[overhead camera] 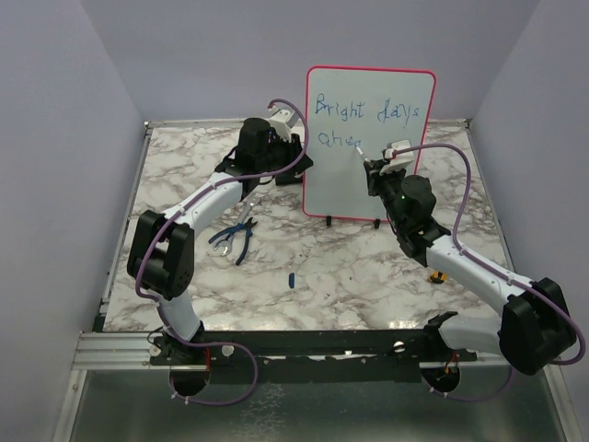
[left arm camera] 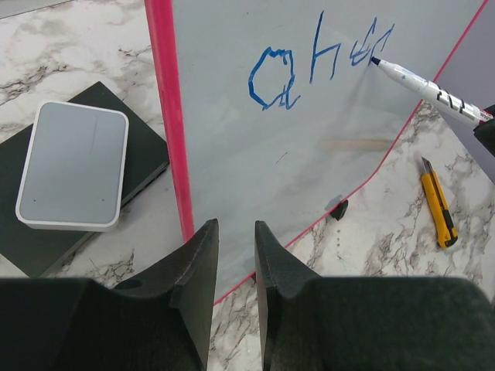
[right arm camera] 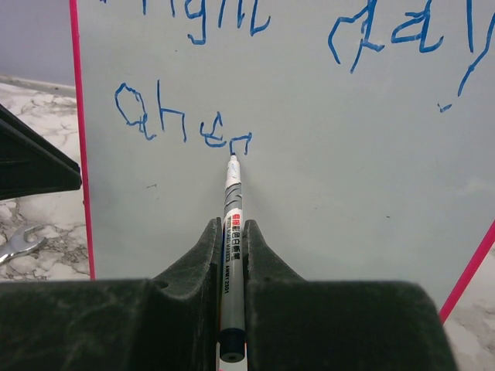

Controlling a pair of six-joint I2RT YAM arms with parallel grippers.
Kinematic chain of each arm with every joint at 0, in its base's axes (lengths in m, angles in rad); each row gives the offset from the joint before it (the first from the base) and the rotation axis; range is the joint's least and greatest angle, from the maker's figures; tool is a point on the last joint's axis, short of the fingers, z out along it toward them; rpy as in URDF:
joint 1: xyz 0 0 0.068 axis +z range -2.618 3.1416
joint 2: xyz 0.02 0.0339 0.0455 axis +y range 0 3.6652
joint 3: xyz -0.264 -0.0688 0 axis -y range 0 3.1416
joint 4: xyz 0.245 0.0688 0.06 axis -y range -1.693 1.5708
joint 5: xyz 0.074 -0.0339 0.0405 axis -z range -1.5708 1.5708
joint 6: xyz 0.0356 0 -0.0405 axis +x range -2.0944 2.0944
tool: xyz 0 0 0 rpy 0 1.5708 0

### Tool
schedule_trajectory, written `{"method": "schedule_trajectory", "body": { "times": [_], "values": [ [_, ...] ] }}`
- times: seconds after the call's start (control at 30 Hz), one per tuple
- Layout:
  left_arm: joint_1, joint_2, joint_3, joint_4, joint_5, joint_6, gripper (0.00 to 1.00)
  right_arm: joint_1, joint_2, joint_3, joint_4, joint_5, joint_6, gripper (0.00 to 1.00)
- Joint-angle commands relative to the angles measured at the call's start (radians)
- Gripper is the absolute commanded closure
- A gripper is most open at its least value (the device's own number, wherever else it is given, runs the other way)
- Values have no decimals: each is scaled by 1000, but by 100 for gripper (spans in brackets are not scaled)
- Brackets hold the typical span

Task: Write a sentence on the whiteboard
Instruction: Pick up the sentence from the whiteboard.

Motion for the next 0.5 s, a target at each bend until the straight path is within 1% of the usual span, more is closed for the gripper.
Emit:
{"method": "schedule_trajectory", "body": {
  "times": [0.0,0.47],
  "values": [
    [-6,-17,-5,-7,-1,13,73,1,-20,4,5,34,-3,99],
    [-6,-20,-5,-8,-1,15,73,0,-14,37,13,59,-29,99]
  ]
}}
